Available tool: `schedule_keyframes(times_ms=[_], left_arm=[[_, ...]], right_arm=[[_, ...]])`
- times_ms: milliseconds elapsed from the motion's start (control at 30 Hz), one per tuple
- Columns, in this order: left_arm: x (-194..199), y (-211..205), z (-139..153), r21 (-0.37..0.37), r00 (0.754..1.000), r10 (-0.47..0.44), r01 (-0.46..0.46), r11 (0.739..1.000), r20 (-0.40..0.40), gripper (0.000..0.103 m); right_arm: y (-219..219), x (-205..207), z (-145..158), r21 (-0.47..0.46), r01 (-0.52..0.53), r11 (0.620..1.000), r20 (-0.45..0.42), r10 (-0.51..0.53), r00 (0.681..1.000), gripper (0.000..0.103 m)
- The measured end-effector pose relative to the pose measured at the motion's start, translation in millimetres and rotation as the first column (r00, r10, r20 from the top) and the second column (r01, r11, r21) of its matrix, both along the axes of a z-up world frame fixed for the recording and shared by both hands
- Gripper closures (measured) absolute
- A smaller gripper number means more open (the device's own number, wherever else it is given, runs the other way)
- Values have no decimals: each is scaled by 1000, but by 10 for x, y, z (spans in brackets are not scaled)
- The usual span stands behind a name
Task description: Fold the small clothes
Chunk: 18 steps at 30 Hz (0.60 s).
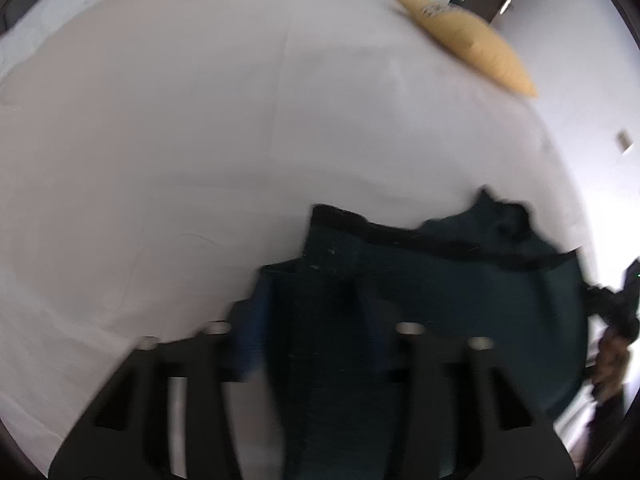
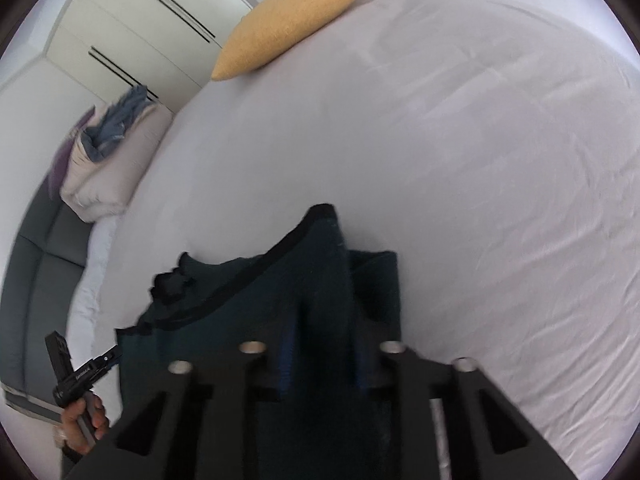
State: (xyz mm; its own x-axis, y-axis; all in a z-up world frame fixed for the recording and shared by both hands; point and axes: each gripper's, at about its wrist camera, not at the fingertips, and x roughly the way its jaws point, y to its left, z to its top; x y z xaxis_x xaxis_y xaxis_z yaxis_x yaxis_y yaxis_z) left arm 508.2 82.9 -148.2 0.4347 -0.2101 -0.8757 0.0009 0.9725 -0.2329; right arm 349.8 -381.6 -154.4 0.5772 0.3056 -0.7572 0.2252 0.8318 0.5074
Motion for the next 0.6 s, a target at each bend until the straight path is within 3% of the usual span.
schedule_keyframes(times_ms=[100,400,533,600], left_arm=[[0,66,-25,6,999,43,-43,999,12,82],[-272,228,-161,-27,989,133,-131,991,70,83],[-350,290,-173,-80,982,161,-154,985,100,81],[-415,378,-147,-140,979,176,-161,977,100,81]], right_arm=[[-85,-13,-25,9,22,1000,6,-22,1000,96],[-254,-119,-142,42,125,991,54,-127,990,100],[-337,-164,-208,135,141,981,73,-152,986,99],[-329,-202,-137,140,137,981,72,-148,986,92]])
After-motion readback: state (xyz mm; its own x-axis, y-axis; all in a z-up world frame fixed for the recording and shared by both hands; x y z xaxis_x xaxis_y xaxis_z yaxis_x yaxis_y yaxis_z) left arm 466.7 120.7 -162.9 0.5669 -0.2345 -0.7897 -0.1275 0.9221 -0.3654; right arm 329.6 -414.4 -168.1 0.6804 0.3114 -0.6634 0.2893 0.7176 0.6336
